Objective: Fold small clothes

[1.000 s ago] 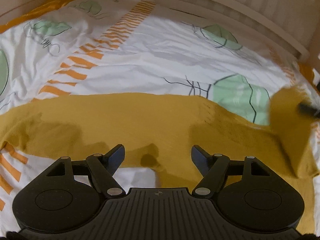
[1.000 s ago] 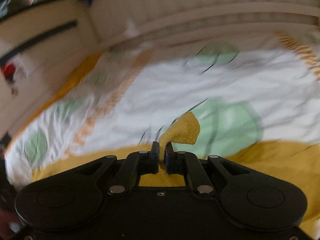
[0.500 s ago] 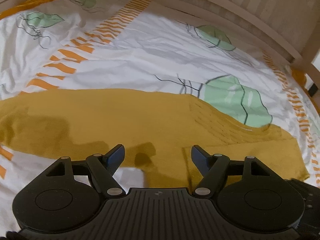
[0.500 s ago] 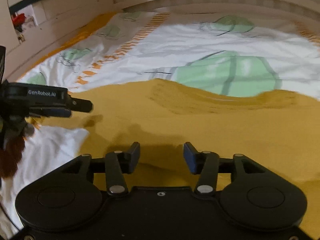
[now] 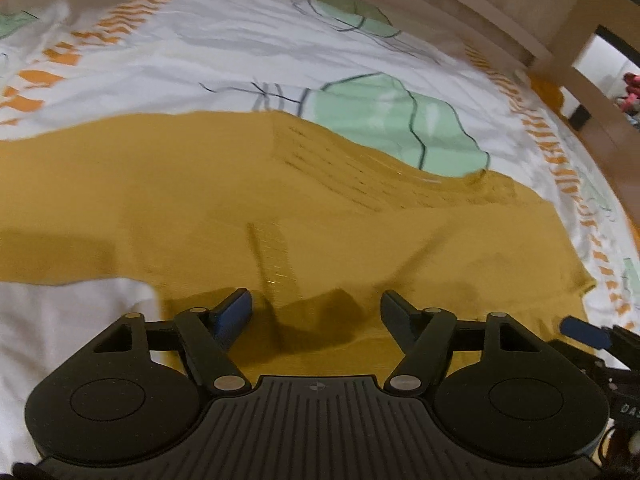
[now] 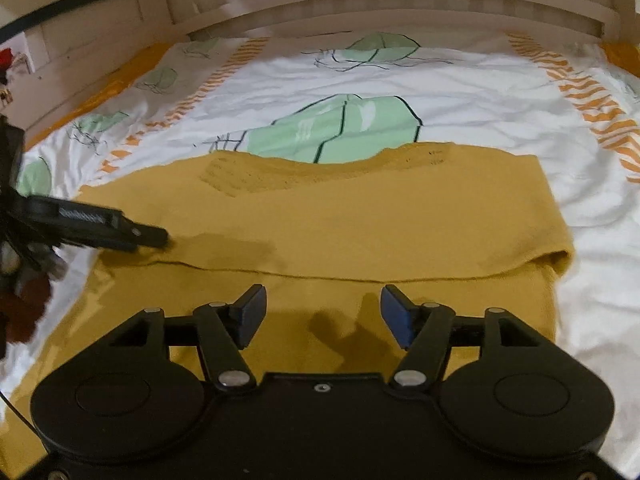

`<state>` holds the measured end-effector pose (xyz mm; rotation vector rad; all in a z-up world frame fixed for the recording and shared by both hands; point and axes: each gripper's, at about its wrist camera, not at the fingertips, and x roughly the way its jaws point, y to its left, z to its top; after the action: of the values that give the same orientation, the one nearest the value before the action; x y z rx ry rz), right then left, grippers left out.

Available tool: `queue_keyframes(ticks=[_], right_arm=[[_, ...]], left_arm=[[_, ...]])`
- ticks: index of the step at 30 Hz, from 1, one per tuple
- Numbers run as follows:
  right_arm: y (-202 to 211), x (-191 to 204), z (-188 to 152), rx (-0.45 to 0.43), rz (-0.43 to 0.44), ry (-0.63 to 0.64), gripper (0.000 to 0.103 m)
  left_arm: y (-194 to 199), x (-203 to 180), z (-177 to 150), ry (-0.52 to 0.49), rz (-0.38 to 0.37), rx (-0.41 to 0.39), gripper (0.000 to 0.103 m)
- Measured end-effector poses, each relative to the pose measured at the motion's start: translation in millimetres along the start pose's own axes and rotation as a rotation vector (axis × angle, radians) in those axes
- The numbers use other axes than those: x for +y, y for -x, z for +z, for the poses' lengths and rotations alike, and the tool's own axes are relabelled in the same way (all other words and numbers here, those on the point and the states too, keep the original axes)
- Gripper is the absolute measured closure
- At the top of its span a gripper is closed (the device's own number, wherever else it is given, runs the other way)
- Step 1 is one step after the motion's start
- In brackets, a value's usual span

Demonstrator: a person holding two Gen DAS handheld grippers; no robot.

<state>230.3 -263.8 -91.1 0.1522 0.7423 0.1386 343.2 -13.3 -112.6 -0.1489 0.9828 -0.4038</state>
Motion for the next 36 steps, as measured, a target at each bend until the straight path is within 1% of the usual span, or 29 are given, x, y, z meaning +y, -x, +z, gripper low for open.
queue_keyframes(ticks=[1, 4, 7, 9, 10, 12, 14, 15, 18, 22, 25, 27, 29, 31, 33, 34, 35, 36], right_arm=[[0, 1, 2, -0.001, 0.004, 0.009, 0.029], [1, 5, 4, -0.005, 0.009, 0.021, 0.028], [1, 5, 2, 0.012, 0.036, 0.004, 0.028], [0, 7, 1, 0.035, 0.053, -0.003, 0.027], [-1, 9, 1, 0.043, 0.059, -0.001, 0.027], [-2, 12, -1, 0.054, 0.063, 0.011, 0.027], [-3, 15, -2, 0.063, 0.065, 0.018, 0.027], [-3, 16, -2, 0.067, 0.067, 0.017, 0.027], [-3, 18, -2, 0.070, 0.072, 0.018, 0.027], [0, 20, -1, 0.062, 0.076, 0.017, 0.027], [1, 20, -1, 0.061, 0.076, 0.016, 0.027], [0, 20, -1, 0.067, 0.071, 0.015, 0.025], [-2, 18, -1, 0.080, 0.065, 0.010, 0.020], [-5, 17, -1, 0.097, 0.058, 0.000, 0.020], [-7, 15, -2, 0.112, 0.050, -0.009, 0.019], [-9, 14, -3, 0.120, 0.047, -0.012, 0.016], [-10, 13, -3, 0.128, 0.044, -0.015, 0.013], [-12, 12, -4, 0.137, 0.042, -0.018, 0.012]], left_arm=[[-2, -1, 0, -0.002, -0.004, -0.002, 0.038], [-6, -5, -1, -0.011, 0.002, -0.021, 0.045], [-8, -4, 0, 0.018, 0.008, -0.041, 0.057], [-9, -2, 1, 0.042, 0.018, -0.055, 0.074], [-10, -2, 2, 0.050, 0.024, -0.057, 0.076], [-10, -2, 3, 0.058, 0.033, -0.066, 0.089], [-8, -4, 4, 0.050, 0.055, -0.083, 0.094], [-5, -6, 5, 0.042, 0.073, -0.092, 0.099], [7, -16, 13, -0.031, 0.164, -0.143, 0.099], [32, -17, 31, -0.083, 0.188, -0.214, 0.099], [40, -13, 42, -0.108, 0.255, -0.256, 0.099], [33, -7, 45, -0.114, 0.270, -0.232, 0.099], [19, -2, 44, -0.104, 0.258, -0.169, 0.098], [5, 1, 37, -0.099, 0.263, -0.127, 0.096], [-4, 7, 30, -0.091, 0.276, -0.108, 0.094], [-7, 11, 27, -0.080, 0.280, -0.097, 0.091], [-11, 16, 24, -0.066, 0.279, -0.081, 0.080], [-11, 21, 21, -0.053, 0.271, -0.073, 0.074]])
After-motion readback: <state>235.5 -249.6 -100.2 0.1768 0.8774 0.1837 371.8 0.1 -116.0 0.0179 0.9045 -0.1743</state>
